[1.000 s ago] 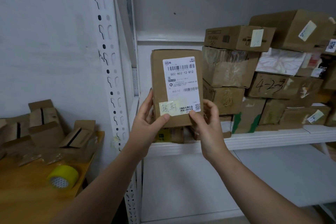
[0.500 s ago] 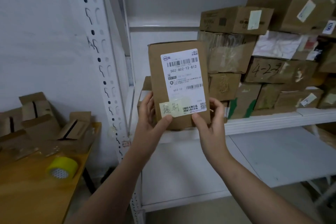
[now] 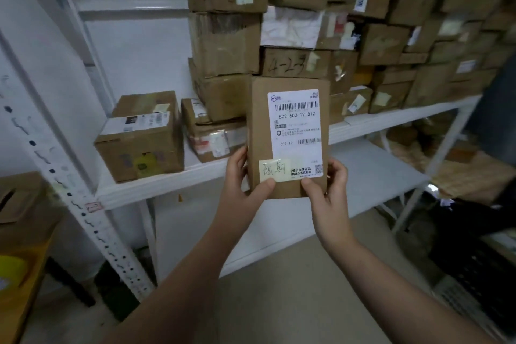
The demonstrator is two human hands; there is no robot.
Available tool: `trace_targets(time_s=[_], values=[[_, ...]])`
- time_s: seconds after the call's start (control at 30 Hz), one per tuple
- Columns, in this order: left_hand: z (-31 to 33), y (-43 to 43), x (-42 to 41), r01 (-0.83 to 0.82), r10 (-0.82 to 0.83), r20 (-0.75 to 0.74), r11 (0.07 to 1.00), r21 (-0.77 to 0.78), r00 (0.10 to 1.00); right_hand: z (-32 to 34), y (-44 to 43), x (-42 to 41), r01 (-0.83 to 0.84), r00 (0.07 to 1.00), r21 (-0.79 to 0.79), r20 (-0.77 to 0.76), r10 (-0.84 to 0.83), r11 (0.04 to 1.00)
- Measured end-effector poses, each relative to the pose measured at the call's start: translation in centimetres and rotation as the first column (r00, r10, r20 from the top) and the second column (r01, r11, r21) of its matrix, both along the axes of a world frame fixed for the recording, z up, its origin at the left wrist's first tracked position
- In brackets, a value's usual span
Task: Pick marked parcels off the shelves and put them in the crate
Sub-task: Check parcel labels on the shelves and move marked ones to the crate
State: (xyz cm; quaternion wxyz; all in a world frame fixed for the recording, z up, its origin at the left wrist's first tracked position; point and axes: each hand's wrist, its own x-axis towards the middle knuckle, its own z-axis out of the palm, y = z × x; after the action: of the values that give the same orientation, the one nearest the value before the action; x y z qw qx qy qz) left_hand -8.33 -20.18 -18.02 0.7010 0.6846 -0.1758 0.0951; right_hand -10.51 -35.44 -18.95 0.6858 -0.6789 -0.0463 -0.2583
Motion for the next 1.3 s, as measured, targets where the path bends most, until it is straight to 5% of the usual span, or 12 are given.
trace_targets(time_s=[0.4, 0.7, 1.3], values=[[-3.2, -26.3, -6.8, 0.304, -0.311, -0.15, 0.95, -0.07, 0.938, -2.6, -25.0, -11.5, 0.322, 0.94, 0.006, -0.121, -0.319, 0.947], [-6.5, -42.1, -9.0, 0.498, -0.49, -0.359, 0.864, -0.075, 0.795, -6.4, -38.3, -16.8, 0.53, 0.798, 0.028, -0.354, -0.487, 0.848], [-12.9, -70.1, 9.9, 0.722, -0.535, -0.613, 0.686, 0.087, 0.582, -13.4, -62.9, -2.0, 0.71, 0.561, 0.075, -0.661, -0.498, 0.7]])
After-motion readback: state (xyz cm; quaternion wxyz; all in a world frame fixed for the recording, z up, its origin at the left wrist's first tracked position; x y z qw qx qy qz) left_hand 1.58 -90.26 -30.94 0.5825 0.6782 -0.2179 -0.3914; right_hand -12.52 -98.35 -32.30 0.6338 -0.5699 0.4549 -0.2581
